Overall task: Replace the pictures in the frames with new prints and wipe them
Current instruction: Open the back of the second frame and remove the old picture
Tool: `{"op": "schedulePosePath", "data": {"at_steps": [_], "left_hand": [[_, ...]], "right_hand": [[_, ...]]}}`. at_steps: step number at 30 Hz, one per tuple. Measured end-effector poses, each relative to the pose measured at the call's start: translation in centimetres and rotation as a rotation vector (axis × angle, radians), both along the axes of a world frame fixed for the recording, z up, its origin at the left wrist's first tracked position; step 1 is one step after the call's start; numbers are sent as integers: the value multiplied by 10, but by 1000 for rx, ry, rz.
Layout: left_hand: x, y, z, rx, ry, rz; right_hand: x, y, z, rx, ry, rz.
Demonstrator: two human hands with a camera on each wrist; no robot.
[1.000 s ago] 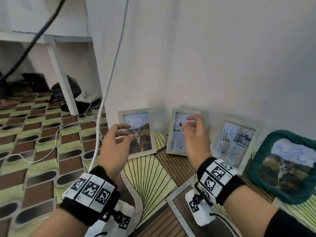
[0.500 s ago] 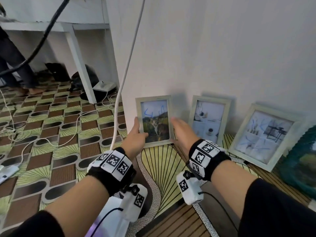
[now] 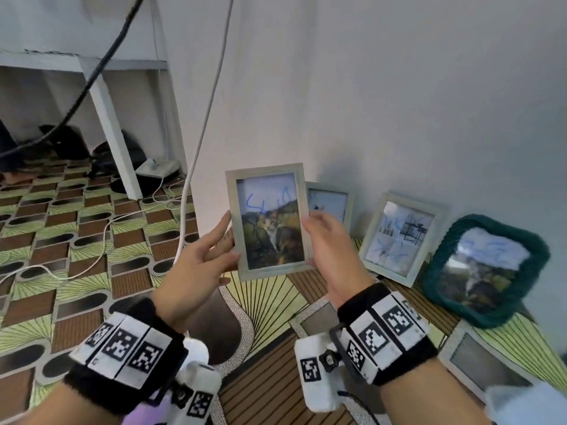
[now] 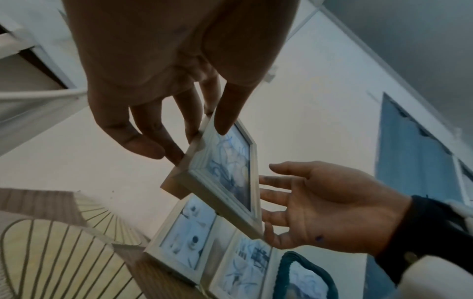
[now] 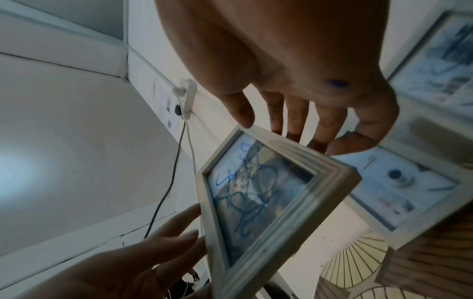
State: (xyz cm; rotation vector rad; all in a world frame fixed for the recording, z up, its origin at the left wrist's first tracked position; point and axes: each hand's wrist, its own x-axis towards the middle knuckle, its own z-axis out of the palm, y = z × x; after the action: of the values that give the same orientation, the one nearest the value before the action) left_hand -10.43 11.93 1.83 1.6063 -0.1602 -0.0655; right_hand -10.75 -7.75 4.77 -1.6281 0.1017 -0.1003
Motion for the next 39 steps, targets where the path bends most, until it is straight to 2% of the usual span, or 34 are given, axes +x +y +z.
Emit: {"op": "schedulePosePath", "data": {"at_steps": [8, 12, 17, 20, 24, 28, 33, 37, 39], "left_hand": [[-93, -6, 18, -6, -166, -110], [-141, -9, 14, 15, -134, -188], [-181, -14, 3, 7, -60, -204], [-200, -18, -3, 4, -19, -258], [-209, -23, -15, 84, -13, -263], [-204, -31, -32, 263, 9, -297], [-196, -35, -48, 623, -189, -324], [-197, -41, -62, 688, -187, -369], [-197, -42, -66, 629, -159, -384]], "right_hand": [[-103, -36, 9, 149, -42, -83], [-155, -50, 0, 293, -66, -15], [-202, -60, -26, 298, -45, 31], [-220, -66, -40, 347, 27, 71], [-237, -70, -53, 475, 157, 142], [-241, -73, -67, 610, 284, 98], [-239, -74, -82, 675, 382, 83], [-238, -75, -94, 599, 468, 26], [-238, -77, -95, 573, 467, 17]]}}
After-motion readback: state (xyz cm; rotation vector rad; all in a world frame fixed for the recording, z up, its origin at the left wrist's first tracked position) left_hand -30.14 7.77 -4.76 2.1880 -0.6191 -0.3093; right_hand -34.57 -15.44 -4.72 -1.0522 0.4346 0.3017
